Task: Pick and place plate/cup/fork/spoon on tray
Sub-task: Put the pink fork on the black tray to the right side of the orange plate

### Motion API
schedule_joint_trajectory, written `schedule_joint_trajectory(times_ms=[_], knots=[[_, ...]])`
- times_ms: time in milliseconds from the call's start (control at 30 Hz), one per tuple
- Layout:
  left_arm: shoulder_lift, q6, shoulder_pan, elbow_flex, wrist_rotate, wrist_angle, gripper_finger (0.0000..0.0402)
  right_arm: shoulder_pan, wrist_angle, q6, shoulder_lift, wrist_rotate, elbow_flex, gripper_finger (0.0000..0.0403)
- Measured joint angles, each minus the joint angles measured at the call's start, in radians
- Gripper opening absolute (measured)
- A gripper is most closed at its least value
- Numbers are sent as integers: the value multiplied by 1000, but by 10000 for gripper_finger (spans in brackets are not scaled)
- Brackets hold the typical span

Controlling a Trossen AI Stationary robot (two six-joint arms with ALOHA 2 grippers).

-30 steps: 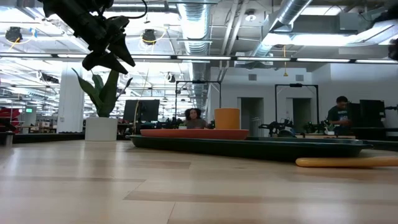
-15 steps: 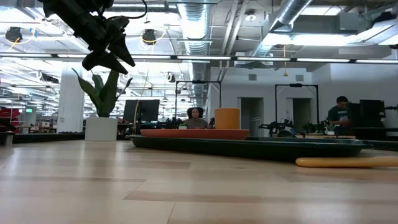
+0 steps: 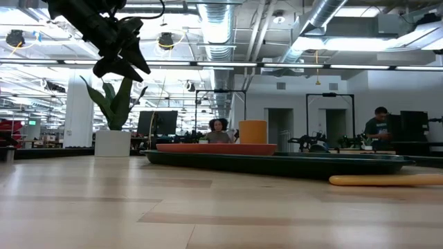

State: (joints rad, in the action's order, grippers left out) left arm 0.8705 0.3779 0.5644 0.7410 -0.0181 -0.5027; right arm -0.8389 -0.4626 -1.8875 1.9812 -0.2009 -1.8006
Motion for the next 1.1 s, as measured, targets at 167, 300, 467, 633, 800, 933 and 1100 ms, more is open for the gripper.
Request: schedule_joint_trajectory(times_ms=[167,300,467,633,800,933,1100], knots=[[0,11,0,0,-1,-12,171,40,-138,190,21,103,0,118],[0,70,0,0,-2,-21,171,74,-394,190,35,244,1,120],[0,54,0,0,-2,-30,171,84,-661,242,36,226,1,164],[0,53,0,0,1,-30,171,123,-798,377,36,185,4,249],[0,51,0,0,4,-30,171,164,-675,609,34,171,69,274],[0,28,0,0,4,-30,171,181,-616,810,34,186,141,271],[0,22,0,0,4,-30,171,214,-505,995,27,269,244,270]])
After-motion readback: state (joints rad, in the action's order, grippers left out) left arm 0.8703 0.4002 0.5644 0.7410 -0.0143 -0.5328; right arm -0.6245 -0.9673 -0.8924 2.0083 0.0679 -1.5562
